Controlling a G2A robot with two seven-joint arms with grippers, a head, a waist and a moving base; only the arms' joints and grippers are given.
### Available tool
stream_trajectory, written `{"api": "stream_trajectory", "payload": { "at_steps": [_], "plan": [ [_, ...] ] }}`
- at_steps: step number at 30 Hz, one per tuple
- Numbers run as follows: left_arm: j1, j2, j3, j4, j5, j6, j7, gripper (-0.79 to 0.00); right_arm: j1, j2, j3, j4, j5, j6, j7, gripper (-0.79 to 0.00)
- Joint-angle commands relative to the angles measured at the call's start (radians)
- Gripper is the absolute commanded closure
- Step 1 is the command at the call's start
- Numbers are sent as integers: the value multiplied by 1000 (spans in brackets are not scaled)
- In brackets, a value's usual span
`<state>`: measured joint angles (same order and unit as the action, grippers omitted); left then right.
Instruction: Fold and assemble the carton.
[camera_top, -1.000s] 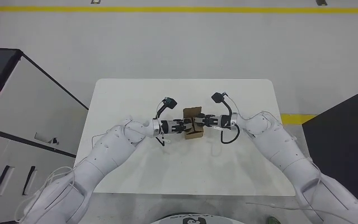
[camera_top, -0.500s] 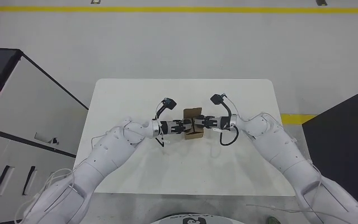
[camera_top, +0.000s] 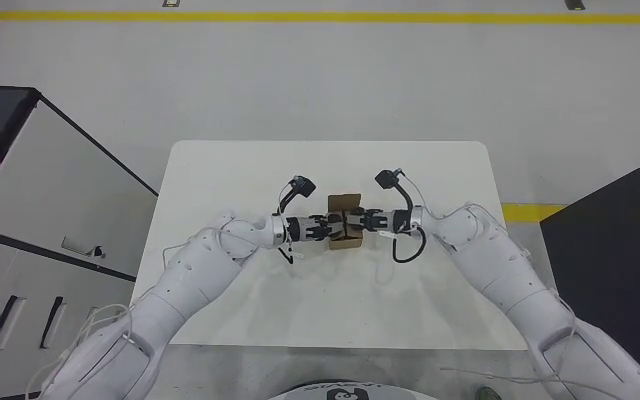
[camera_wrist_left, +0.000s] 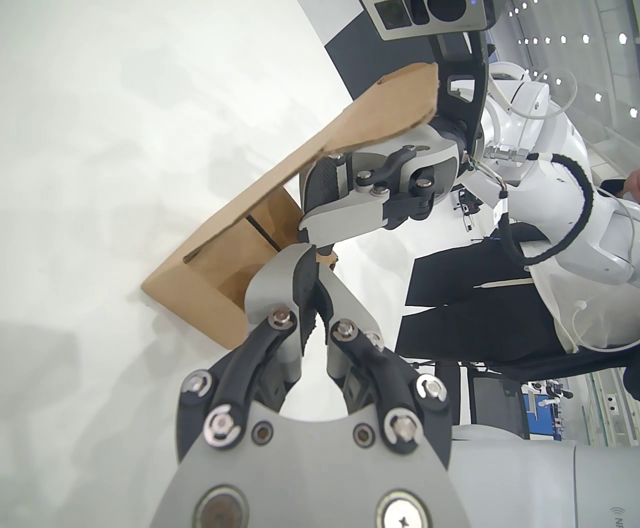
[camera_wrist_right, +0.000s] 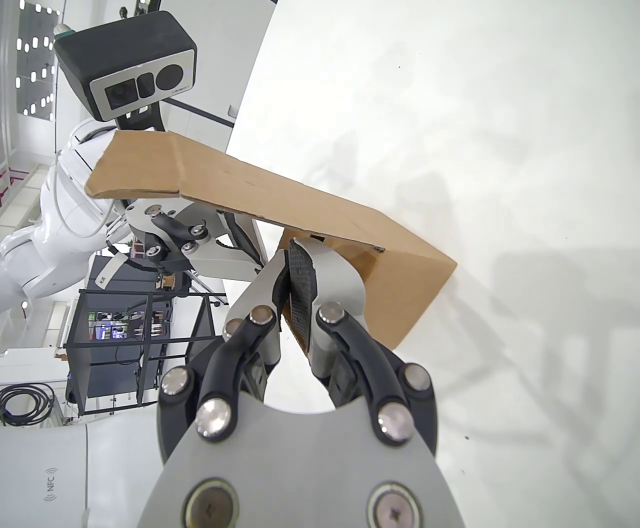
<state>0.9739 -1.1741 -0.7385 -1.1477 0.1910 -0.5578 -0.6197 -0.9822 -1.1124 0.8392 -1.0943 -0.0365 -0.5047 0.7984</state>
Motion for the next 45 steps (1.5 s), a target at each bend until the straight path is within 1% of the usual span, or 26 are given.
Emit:
{"api": "stream_trajectory", "payload": {
  "at_steps": [1,25,45],
  "plan": [
    [-1,-2,0,0,3,2,-2,0,-1,-1,0,-1,-2,2,1,0],
    [16,-4,-34,0,19,3,-18,0,-22,-3,24,-27,-17,20,-2,0],
    [13,-10,-54,13,20,-14,-27,0,-30,-8,37,-37,-21,28,1,0]
  ]
}}
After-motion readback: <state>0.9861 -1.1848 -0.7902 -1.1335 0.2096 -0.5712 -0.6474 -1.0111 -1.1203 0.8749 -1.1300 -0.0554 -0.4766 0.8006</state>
